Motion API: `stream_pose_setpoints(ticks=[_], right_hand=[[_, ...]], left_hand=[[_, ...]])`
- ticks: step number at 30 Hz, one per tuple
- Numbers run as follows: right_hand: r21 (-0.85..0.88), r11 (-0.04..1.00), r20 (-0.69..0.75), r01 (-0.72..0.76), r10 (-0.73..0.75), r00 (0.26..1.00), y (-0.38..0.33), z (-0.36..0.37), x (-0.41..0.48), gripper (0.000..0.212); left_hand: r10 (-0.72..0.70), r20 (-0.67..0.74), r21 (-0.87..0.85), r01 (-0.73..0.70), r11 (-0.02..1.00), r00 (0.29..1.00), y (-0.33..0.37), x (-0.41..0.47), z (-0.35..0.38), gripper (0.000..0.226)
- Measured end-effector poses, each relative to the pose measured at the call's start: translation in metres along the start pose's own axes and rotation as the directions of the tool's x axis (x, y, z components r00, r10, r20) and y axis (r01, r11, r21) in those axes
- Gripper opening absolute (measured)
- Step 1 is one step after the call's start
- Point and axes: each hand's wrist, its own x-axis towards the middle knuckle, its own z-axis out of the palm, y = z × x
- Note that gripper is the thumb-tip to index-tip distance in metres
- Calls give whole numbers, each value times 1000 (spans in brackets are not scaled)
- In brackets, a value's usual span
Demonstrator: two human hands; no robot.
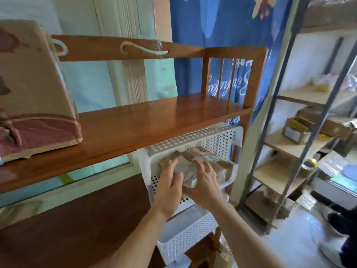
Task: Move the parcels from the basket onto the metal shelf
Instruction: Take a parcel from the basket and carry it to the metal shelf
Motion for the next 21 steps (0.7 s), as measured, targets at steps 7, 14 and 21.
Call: stream_pose_setpoints(ticks=[7, 14, 21], right_hand=[[-195, 975, -131, -103, 78, 988, 11, 32, 28, 117], [-17, 1000, -448, 14, -21, 894, 3, 1, -36, 88], [3, 991, -660, 130, -96, 746, -32, -26, -181, 91]], left_hand=[[-290, -87, -29, 289, 957, 953, -23, 21, 7, 59], [-334, -18, -162, 326, 931, 943, -12, -16, 5, 73], [-227, 191, -613, 296, 733, 955, 33, -110, -7, 84]])
